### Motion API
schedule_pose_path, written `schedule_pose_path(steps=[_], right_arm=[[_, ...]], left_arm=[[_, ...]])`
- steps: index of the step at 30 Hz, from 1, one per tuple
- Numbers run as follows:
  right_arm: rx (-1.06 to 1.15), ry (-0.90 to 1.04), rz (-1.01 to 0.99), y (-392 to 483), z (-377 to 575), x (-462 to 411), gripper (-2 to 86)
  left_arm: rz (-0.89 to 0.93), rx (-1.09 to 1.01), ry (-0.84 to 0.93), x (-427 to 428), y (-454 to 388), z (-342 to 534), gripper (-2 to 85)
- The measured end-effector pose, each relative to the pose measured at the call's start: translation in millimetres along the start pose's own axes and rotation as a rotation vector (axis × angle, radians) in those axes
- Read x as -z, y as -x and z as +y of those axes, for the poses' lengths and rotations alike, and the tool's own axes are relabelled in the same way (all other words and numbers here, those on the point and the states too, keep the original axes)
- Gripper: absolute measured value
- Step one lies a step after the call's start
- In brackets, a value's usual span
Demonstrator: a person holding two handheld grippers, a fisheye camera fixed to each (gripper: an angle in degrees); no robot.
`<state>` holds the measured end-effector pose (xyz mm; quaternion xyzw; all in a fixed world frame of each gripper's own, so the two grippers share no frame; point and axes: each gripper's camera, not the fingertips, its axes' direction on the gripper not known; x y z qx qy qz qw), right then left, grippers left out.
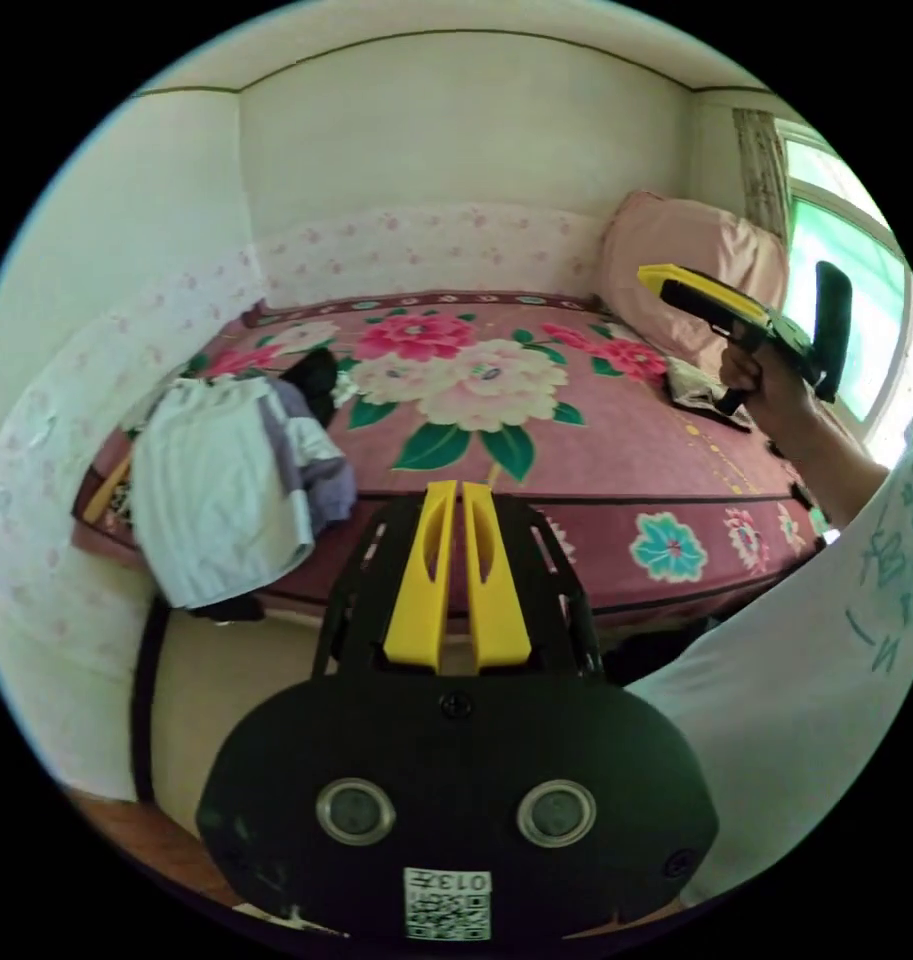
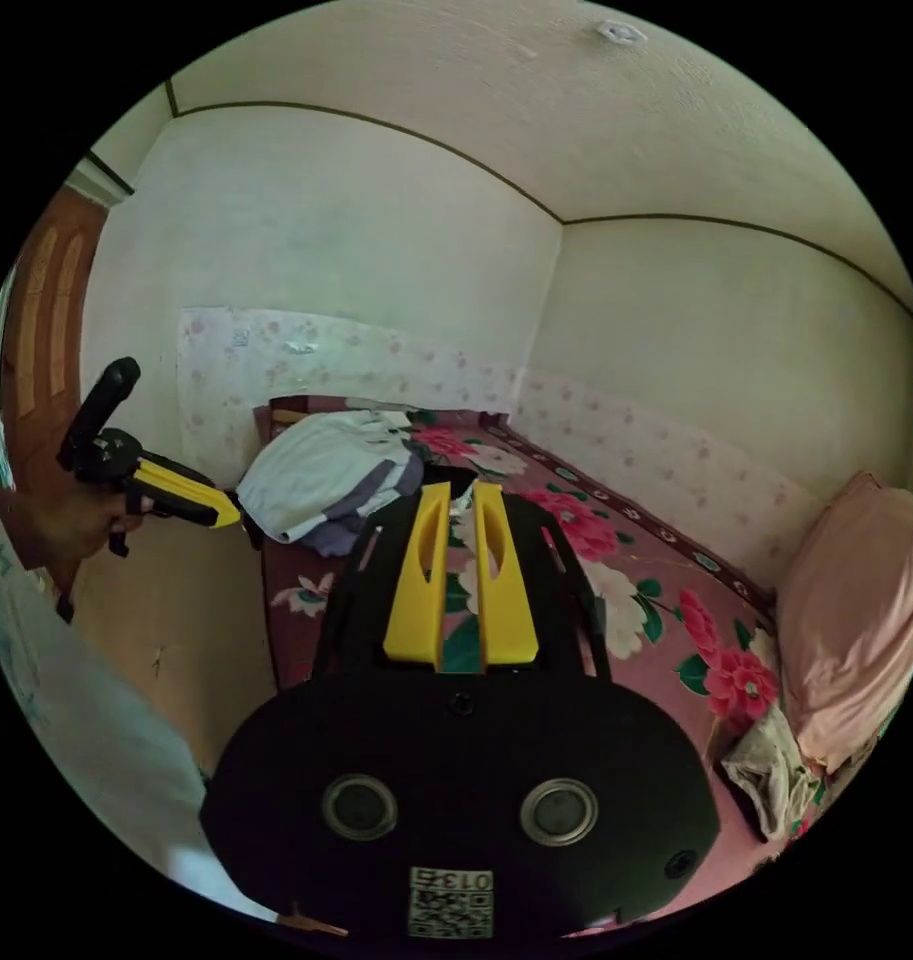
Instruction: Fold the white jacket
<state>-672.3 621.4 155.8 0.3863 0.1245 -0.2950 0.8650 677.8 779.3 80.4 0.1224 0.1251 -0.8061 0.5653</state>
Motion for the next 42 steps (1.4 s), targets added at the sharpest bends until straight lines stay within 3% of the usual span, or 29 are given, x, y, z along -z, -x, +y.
schedule_pose_path(steps=[5, 12, 16, 21, 25, 29, 35, 42], right_arm=[[0.052, -0.097, -0.06, 79, -80, -121, 2.5], [0.111, -0.137, -0.051, 116, -145, -291, 0.8], [0.081, -0.127, -0.049, 110, -171, -444, 1.8], [-0.025, 0.006, -0.252, 75, -210, -656, 9.4], [-0.069, 0.041, -0.22, 67, -235, -804, 13.9], [-0.161, 0.284, -0.42, 58, -240, -965, 15.5], [-0.236, 0.477, -0.474, 38, -237, -1123, 15.2], [-0.341, 0.632, -0.557, 14, -240, -1249, 14.4]], left_arm=[[-0.351, 0.003, -0.029, 60, 94, 48, -0.1], [-0.553, -0.015, -0.159, 59, 203, 55, -0.3], [-0.454, 0.073, -0.117, 11, 317, 36, 0.0], [-0.46, 0.228, -0.082, -47, 457, 19, 1.8], [-0.458, 0.28, -0.051, -119, 577, 0, 10.5], [-0.322, 0.295, 0.065, -223, 709, -21, 16.0], [-0.112, 0.285, 0.167, -365, 874, -46, 16.8], [0.115, 0.263, 0.306, -490, 973, -49, 11.4]])
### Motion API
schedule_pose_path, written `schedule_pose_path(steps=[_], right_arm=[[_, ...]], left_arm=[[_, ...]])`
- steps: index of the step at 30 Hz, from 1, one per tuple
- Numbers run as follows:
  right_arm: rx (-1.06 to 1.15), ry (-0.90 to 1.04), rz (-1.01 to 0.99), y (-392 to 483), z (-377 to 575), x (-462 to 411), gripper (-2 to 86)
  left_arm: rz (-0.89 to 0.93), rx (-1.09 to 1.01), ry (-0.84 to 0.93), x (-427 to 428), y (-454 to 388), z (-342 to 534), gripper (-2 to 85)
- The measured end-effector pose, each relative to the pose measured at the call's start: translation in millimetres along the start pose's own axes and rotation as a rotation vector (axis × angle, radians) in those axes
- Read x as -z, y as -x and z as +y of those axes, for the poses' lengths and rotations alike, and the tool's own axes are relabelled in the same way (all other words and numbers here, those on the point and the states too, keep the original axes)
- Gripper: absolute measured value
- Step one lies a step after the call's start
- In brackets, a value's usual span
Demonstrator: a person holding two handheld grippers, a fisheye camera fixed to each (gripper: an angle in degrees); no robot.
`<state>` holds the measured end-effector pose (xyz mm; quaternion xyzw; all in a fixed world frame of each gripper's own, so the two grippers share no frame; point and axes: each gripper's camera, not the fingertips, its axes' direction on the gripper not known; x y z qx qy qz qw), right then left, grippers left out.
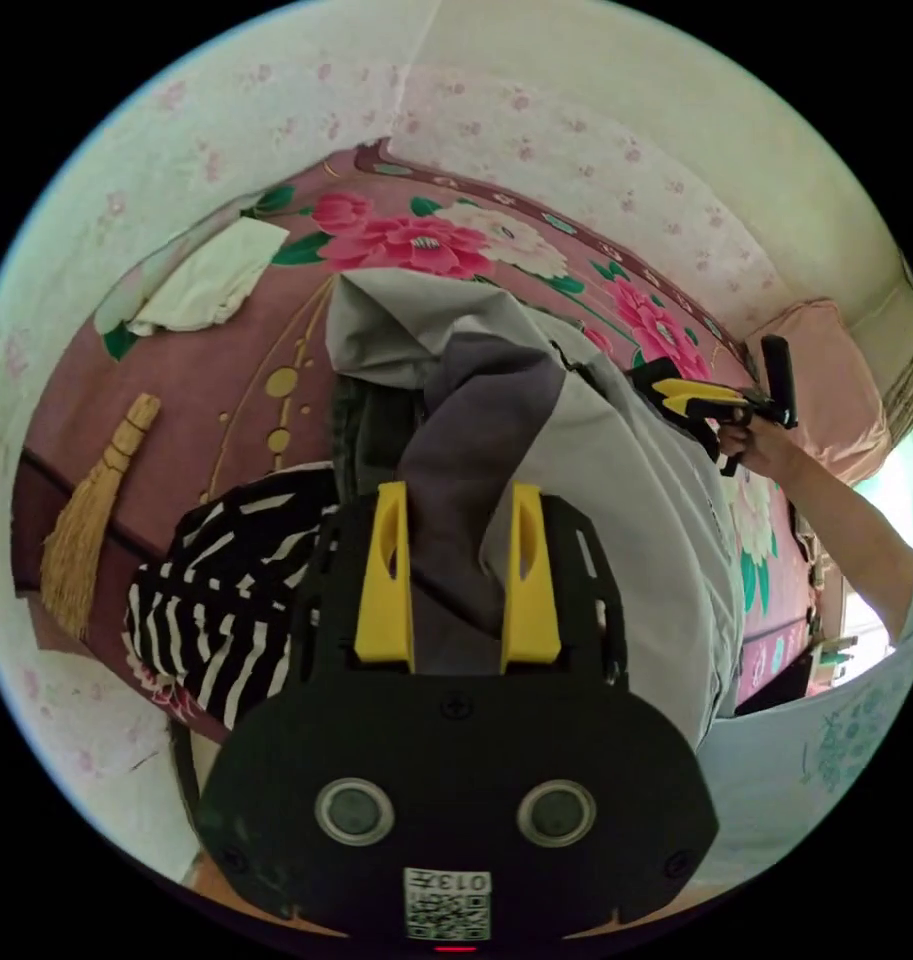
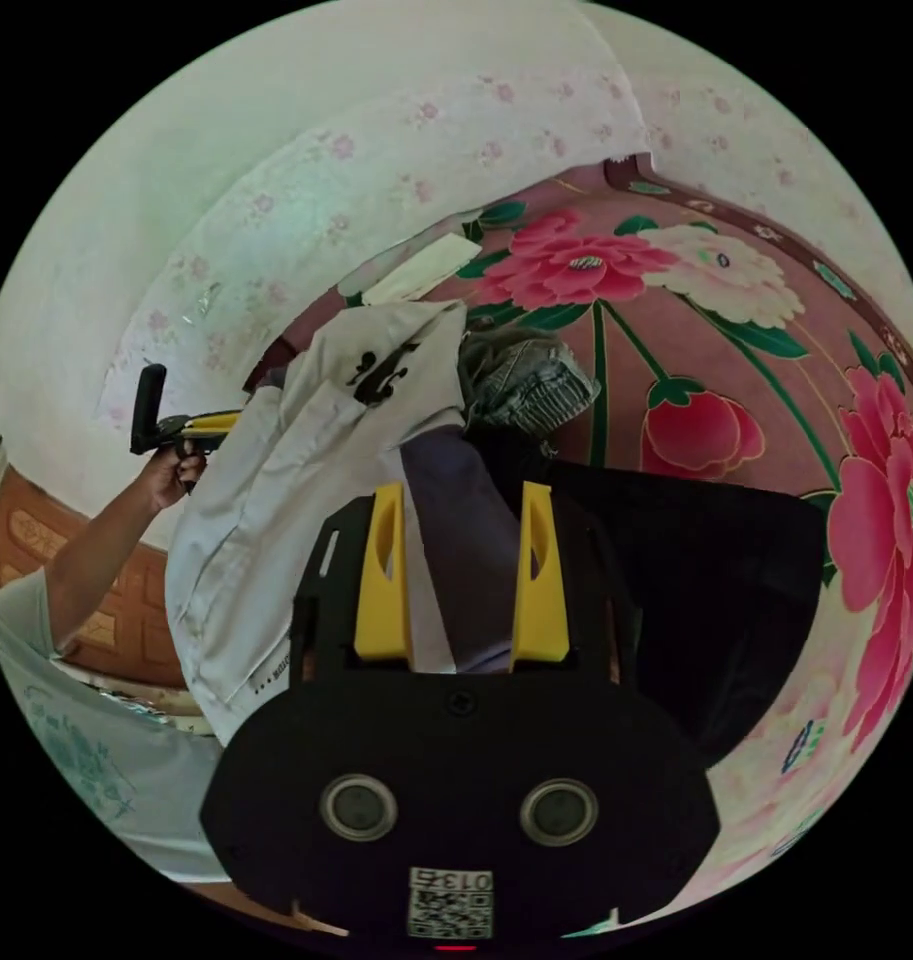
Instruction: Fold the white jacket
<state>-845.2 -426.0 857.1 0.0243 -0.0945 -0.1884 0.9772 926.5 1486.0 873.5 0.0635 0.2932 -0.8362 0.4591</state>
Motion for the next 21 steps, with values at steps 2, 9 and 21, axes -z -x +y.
schedule_pose_path(steps=[2, 9, 21], right_arm=[[-0.012, 0.092, -0.021, -4, -16, -22, 9.8], [0.183, 0.001, 0.094, 78, -11, 69, 0.8], [0.133, -0.649, 0.343, 276, 222, 503, -0.1]], left_arm=[[-0.013, -0.01, 0.003, -9, 12, 2, 3.8], [0.081, -0.07, -0.317, 75, 12, 70, 0.2], [0.319, -0.468, -0.812, 248, -93, 174, -0.2]])
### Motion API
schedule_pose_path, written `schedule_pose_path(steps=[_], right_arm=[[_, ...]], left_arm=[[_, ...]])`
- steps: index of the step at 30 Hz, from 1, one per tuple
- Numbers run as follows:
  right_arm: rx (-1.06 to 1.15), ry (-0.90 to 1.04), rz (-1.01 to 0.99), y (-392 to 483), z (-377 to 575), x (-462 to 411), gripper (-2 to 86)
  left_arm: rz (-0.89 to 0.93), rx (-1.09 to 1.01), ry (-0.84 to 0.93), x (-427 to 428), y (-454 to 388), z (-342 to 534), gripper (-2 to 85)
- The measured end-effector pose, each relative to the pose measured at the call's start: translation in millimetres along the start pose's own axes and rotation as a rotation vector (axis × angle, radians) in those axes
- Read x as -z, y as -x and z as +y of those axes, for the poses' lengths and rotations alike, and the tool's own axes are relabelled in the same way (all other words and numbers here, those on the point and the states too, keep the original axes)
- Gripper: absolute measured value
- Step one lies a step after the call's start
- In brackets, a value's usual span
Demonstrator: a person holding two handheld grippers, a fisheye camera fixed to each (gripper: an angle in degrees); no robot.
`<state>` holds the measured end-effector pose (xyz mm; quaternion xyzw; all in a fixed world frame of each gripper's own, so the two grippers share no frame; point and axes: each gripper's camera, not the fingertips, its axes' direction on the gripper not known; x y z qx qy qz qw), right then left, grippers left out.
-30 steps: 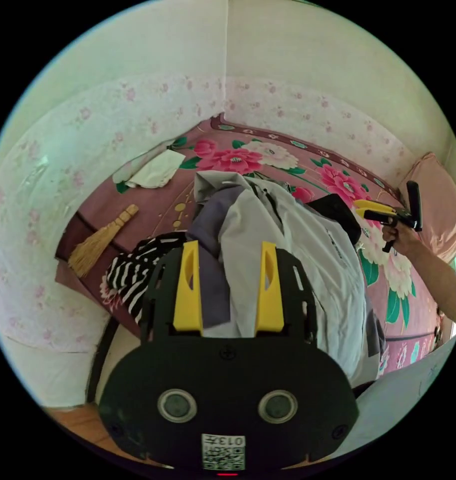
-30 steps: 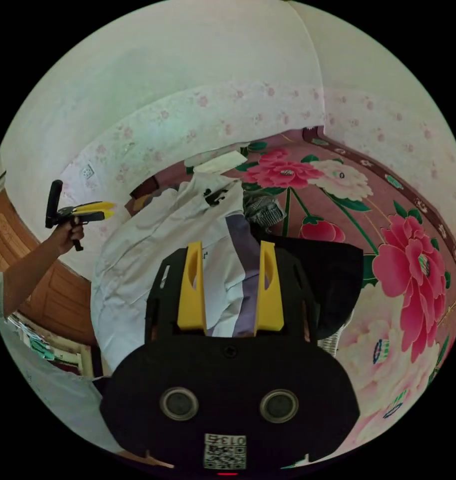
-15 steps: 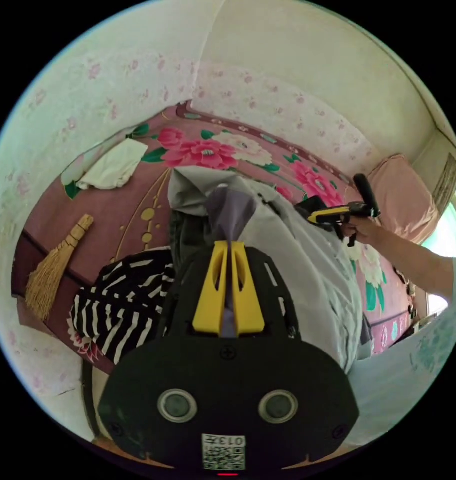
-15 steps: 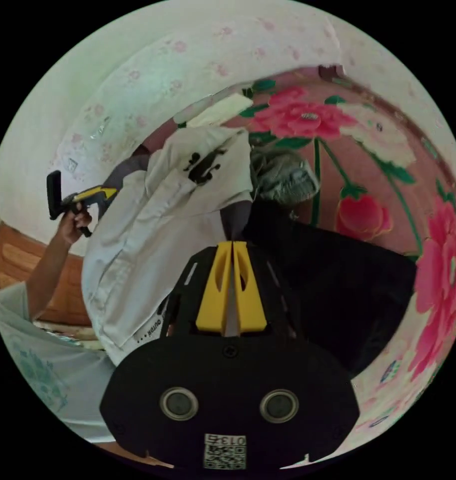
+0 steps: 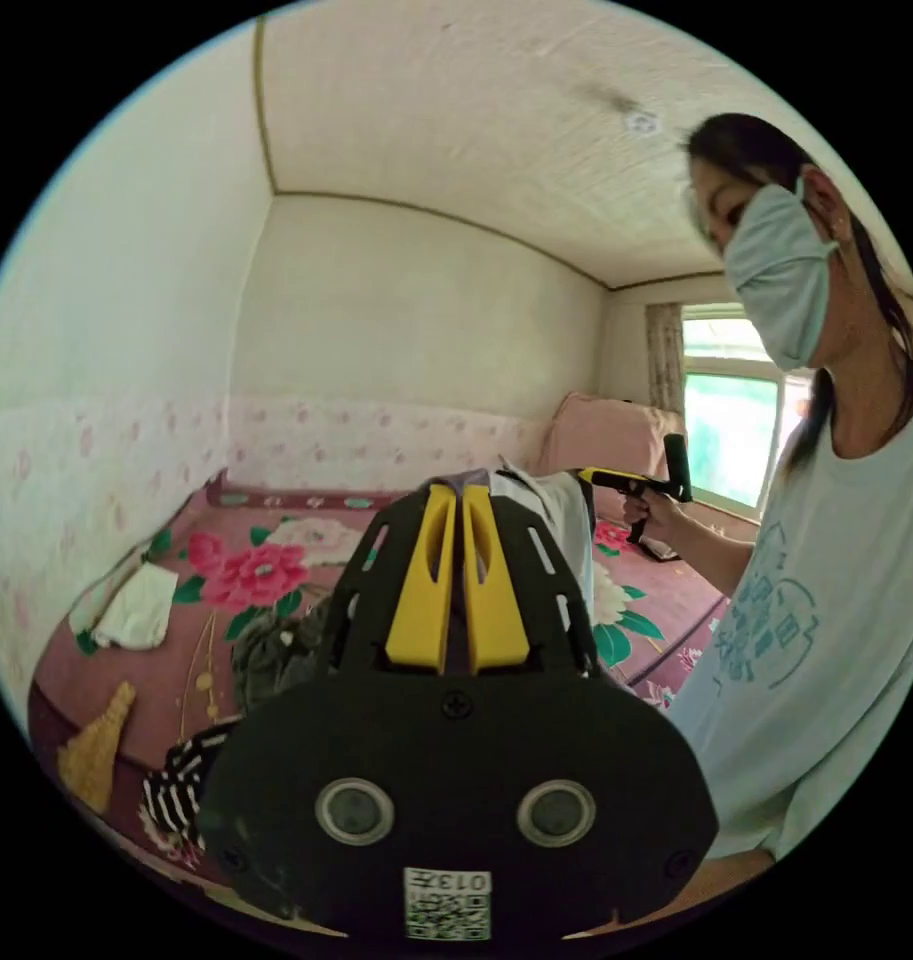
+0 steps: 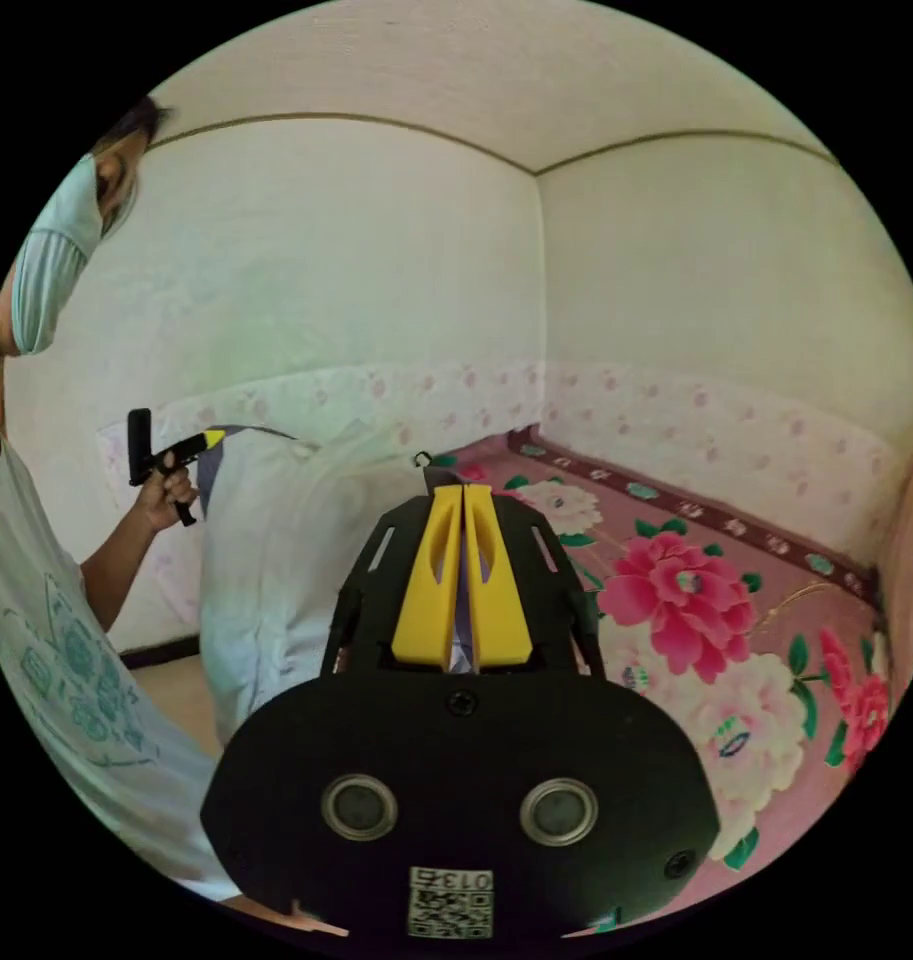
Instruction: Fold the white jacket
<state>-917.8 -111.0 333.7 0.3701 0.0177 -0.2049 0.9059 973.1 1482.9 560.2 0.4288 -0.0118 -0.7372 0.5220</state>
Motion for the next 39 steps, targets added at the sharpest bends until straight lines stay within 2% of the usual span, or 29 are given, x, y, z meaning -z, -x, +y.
schedule_pose_path(steps=[2, 5, 11, 15, 19, 24, 26, 30, 32, 36, 39], right_arm=[[0.06, -0.078, 0.167, 24, -18, 93, -0.1], [0.127, -0.167, 0.351, 51, -41, 194, 0.0], [0.193, -0.328, 0.658, 73, -52, 386, 0.1], [0.138, -0.322, 0.702, 48, -36, 503, 0.1], [0.147, -0.27, 0.761, 11, -17, 631, 0.1], [0.159, -0.233, 0.872, -26, -9, 759, 0.1], [0.124, -0.184, 0.927, -58, -6, 804, 0.1], [-0.007, -0.098, 0.957, -132, 0, 855, 0.1], [-0.029, -0.011, 1.068, -173, -7, 880, 0.1], [-0.026, 0.043, 1.253, -201, -44, 946, 0.1], [0.018, -0.07, 1.382, -168, -81, 1012, 0.1]], left_arm=[[0.057, -0.125, -0.077, 10, -47, -27, -0.2], [0.125, -0.205, -0.17, 15, -99, -51, -0.1], [0.267, -0.331, -0.24, -13, -205, -83, -0.2], [0.301, -0.329, -0.21, -61, -279, -93, -0.2], [0.375, -0.252, -0.199, -129, -363, -108, -0.2], [0.418, -0.32, -0.15, -215, -456, -152, -0.2], [0.53, -0.242, -0.058, -286, -481, -176, -0.2], [0.64, -0.158, 0.075, -417, -521, -207, -0.3], [0.704, -0.123, 0.111, -500, -557, -239, -0.3], [0.84, -0.159, 0.032, -564, -623, -319, -0.3], [0.917, -0.267, -0.177, -552, -663, -373, -0.3]])
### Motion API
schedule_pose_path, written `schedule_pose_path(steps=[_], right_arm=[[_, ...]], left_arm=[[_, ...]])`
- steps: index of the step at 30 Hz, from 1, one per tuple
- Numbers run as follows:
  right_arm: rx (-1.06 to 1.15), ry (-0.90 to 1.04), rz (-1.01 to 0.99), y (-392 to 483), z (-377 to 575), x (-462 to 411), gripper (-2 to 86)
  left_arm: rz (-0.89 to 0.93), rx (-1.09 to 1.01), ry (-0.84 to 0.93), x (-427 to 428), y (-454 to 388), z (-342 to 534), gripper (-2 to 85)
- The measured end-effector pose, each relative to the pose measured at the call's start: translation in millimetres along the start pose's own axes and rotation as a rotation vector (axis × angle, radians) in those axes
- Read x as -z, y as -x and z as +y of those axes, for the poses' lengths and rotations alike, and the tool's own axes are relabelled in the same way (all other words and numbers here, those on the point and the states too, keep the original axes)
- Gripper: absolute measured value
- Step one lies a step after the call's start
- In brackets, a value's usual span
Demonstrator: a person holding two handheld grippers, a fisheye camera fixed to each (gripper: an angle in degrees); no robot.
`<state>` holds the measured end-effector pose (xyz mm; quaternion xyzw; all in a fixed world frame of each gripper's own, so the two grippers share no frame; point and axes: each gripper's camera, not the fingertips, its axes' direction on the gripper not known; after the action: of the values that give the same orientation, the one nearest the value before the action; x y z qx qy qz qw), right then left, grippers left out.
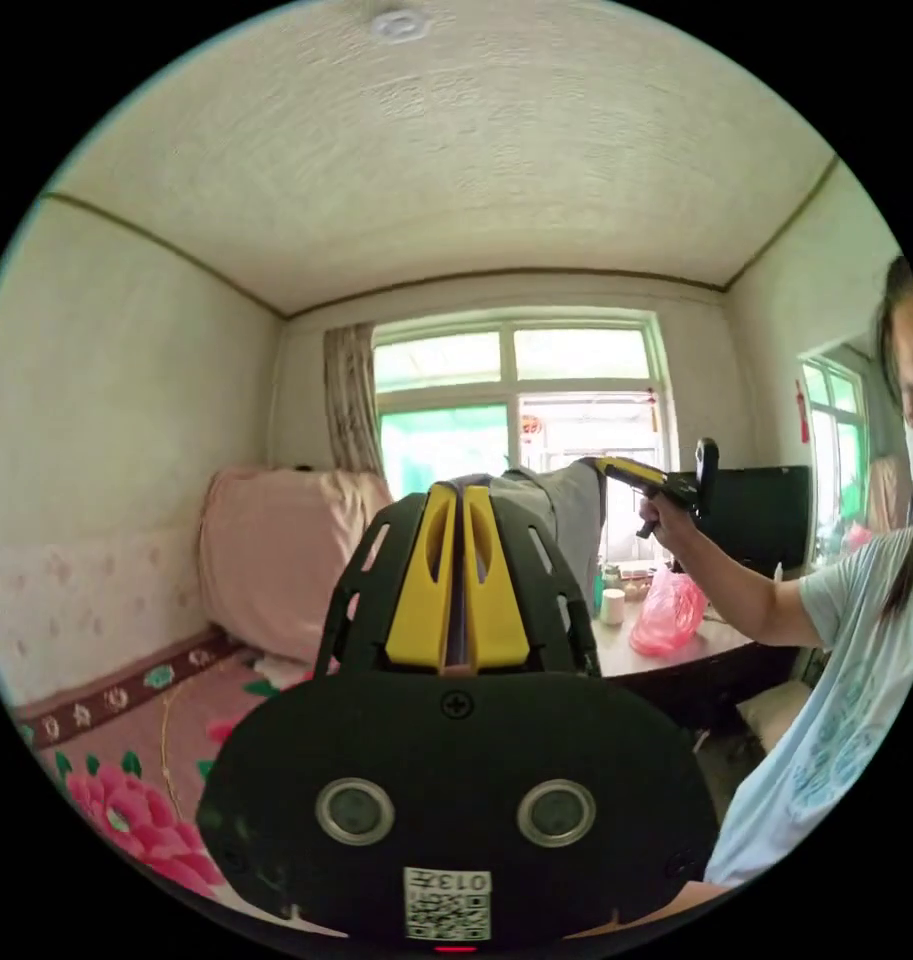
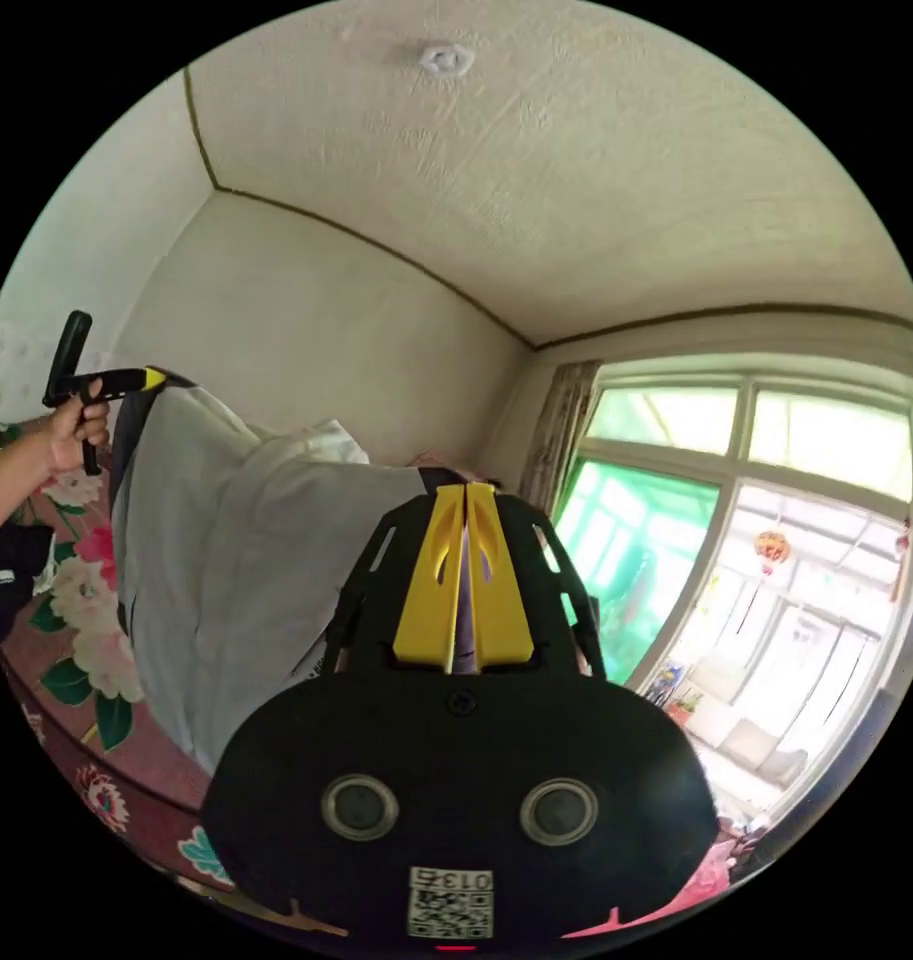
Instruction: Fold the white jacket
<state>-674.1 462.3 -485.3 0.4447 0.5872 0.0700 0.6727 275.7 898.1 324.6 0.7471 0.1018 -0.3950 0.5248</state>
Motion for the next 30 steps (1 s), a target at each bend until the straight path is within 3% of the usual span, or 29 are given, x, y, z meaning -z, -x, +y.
schedule_pose_path(steps=[2, 4, 6, 9, 13, 15, 16, 17, 20, 24, 30], right_arm=[[0.038, -0.108, 0.075, -7, -15, 53, 0.1], [0.036, -0.157, 0.028, 4, -10, 87, 0.1], [0.076, -0.158, -0.074, 32, 6, 110, 0.2], [0.083, -0.06, -0.39, 109, 53, 112, 0.2], [-0.057, 0.246, -0.86, 292, 156, 33, 0.2], [0.026, 0.363, -0.982, 393, 209, -9, 0.1], [0.027, 0.512, -1.09, 456, 245, -40, 0.0], [0.04, 0.664, -1.249, 507, 279, -65, -0.1], [-0.02, 0.809, -1.48, 560, 326, -89, -0.1], [-0.025, 0.854, -1.408, 555, 368, -103, -0.1], [-0.251, 1.096, -1.087, 474, 490, -155, 0.6]], left_arm=[[0.018, -0.075, -0.054, -2, -1, -17, -0.2], [0.003, -0.085, -0.04, -3, 11, -7, -0.2], [-0.031, -0.033, 0.025, -5, 36, 19, -0.2], [-0.138, 0.098, 0.214, 3, 93, 94, -0.2], [-0.37, 0.53, 0.428, 63, 177, 250, -0.2], [-0.402, 0.791, 0.403, 110, 195, 322, 0.0], [-0.439, 0.91, 0.377, 140, 192, 360, 0.4], [-0.475, 0.956, 0.373, 164, 180, 384, 0.9], [-0.522, 0.947, 0.507, 194, 148, 409, 5.0], [-0.51, 0.967, 0.596, 198, 115, 422, 9.4], [-0.399, 0.773, 0.869, 83, 56, 403, 14.1]])
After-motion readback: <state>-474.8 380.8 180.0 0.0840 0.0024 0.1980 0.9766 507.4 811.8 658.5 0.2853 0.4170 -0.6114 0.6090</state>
